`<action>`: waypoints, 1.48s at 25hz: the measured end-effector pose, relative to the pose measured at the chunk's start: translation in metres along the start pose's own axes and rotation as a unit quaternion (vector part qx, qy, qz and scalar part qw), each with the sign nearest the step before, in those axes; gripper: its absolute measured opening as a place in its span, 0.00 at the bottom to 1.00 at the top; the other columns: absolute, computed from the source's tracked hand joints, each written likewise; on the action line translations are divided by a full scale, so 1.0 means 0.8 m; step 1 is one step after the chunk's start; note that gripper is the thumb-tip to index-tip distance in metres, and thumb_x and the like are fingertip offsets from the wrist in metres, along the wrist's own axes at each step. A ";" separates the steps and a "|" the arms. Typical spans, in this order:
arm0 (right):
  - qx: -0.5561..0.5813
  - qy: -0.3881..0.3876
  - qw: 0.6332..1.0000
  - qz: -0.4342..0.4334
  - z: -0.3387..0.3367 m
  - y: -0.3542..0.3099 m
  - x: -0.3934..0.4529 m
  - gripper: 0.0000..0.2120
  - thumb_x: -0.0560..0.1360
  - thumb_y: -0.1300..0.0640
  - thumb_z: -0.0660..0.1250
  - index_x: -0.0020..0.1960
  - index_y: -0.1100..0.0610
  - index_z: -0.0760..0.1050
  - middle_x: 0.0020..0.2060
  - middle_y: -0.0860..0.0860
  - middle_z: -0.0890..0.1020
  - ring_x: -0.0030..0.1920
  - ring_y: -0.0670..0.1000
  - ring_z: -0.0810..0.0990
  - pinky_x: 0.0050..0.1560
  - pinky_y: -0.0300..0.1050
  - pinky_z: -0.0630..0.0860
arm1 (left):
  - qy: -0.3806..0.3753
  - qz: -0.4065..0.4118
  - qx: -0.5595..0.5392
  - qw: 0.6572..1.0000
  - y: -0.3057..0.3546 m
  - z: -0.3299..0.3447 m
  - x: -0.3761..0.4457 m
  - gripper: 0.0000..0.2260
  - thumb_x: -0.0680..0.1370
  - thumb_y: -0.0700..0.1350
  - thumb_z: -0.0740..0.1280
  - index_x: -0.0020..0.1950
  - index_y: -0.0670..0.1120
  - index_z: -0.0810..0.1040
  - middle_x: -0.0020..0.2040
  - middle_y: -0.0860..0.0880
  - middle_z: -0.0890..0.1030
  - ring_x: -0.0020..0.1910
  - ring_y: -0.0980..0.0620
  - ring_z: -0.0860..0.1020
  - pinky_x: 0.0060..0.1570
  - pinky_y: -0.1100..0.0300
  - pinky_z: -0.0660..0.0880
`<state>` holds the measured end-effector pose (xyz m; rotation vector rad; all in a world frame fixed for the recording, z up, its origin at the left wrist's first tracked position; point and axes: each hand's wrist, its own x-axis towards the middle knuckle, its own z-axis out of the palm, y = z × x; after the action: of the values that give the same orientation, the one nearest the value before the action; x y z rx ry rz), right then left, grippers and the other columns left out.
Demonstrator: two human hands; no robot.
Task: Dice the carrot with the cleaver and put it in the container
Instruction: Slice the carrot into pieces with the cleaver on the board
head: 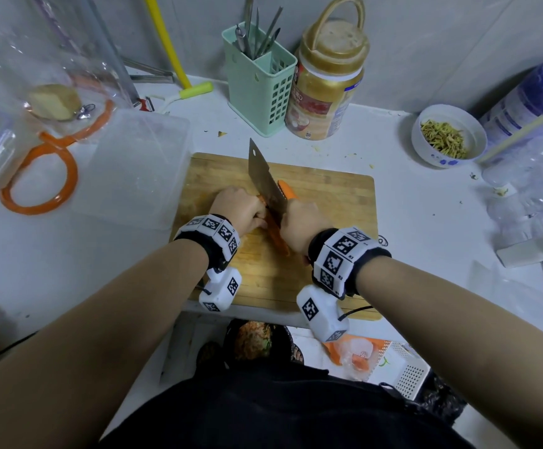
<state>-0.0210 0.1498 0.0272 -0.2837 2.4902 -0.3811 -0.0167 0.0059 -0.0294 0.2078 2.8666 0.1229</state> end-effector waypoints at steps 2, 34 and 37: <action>0.006 0.010 1.000 0.004 0.001 0.003 0.001 0.11 0.80 0.58 0.57 0.60 0.61 0.70 0.41 0.54 0.73 0.34 0.52 0.73 0.33 0.44 0.71 | -0.001 0.004 0.001 1.000 0.001 -0.002 0.002 0.16 0.78 0.59 0.65 0.52 0.49 0.85 0.48 0.45 0.82 0.51 0.45 0.77 0.49 0.55 0.71; 0.048 0.075 0.996 -0.003 0.024 -0.003 0.005 0.17 0.81 0.53 0.55 0.66 0.61 0.65 0.52 0.61 0.78 0.49 0.62 0.80 0.47 0.55 0.78 | -0.004 -0.004 -0.068 0.998 -0.007 0.002 -0.002 0.12 0.75 0.56 0.69 0.54 0.51 0.85 0.51 0.42 0.79 0.52 0.42 0.77 0.50 0.54 0.73; 0.055 0.060 0.997 0.004 0.020 -0.005 0.008 0.17 0.80 0.55 0.56 0.66 0.61 0.66 0.53 0.62 0.78 0.49 0.63 0.80 0.48 0.56 0.79 | -0.002 -0.007 -0.080 0.997 -0.008 0.005 0.000 0.13 0.75 0.55 0.69 0.54 0.50 0.85 0.52 0.41 0.78 0.53 0.41 0.76 0.50 0.54 0.71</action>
<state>-0.0162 0.1407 0.0124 -0.2121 2.5743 -0.5454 -0.0163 -0.0002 -0.0337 0.1548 2.8366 0.3470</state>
